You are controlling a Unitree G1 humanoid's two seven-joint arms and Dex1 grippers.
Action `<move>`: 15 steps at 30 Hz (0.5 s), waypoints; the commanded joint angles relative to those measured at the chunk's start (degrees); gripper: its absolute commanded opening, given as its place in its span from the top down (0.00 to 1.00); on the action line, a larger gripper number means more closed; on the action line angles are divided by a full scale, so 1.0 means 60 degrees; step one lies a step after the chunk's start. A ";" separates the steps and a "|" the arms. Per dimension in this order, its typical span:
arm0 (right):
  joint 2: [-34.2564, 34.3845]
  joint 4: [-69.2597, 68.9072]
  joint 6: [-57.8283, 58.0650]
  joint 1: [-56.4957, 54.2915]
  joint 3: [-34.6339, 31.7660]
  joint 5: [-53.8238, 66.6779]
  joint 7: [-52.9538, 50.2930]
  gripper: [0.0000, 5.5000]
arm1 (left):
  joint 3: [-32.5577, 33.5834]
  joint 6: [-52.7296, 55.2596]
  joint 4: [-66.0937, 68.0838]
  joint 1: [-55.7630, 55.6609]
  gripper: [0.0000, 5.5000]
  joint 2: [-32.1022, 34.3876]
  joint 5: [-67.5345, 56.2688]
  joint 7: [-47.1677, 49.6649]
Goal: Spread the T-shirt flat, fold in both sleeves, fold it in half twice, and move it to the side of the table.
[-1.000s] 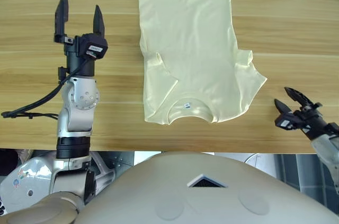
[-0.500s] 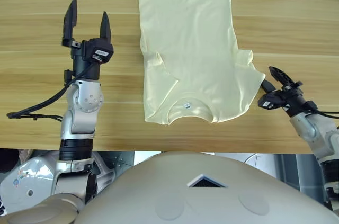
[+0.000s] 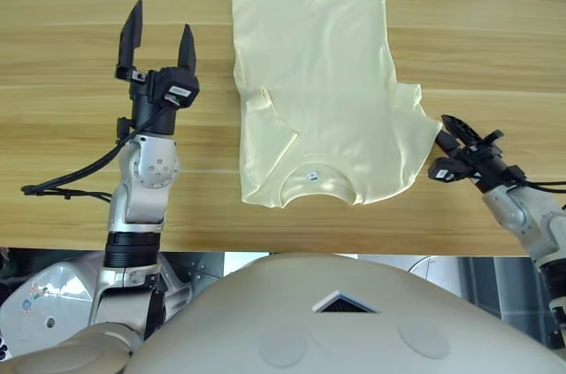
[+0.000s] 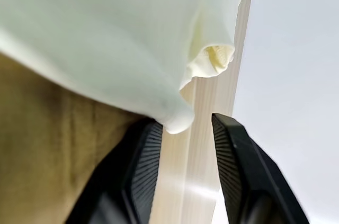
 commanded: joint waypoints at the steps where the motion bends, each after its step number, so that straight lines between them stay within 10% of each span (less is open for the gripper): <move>1: 0.0191 0.0623 0.0313 0.0144 0.0755 -0.0498 0.0223 0.78 | -0.0004 0.0091 -0.0027 -0.0103 0.40 0.0041 -0.0039 -0.0124; 15: -0.0262 0.0676 0.0259 0.0036 0.1087 -0.0204 0.0238 1.00 | -0.0138 0.0272 -0.0388 0.0075 0.40 -0.0137 0.0026 -0.0219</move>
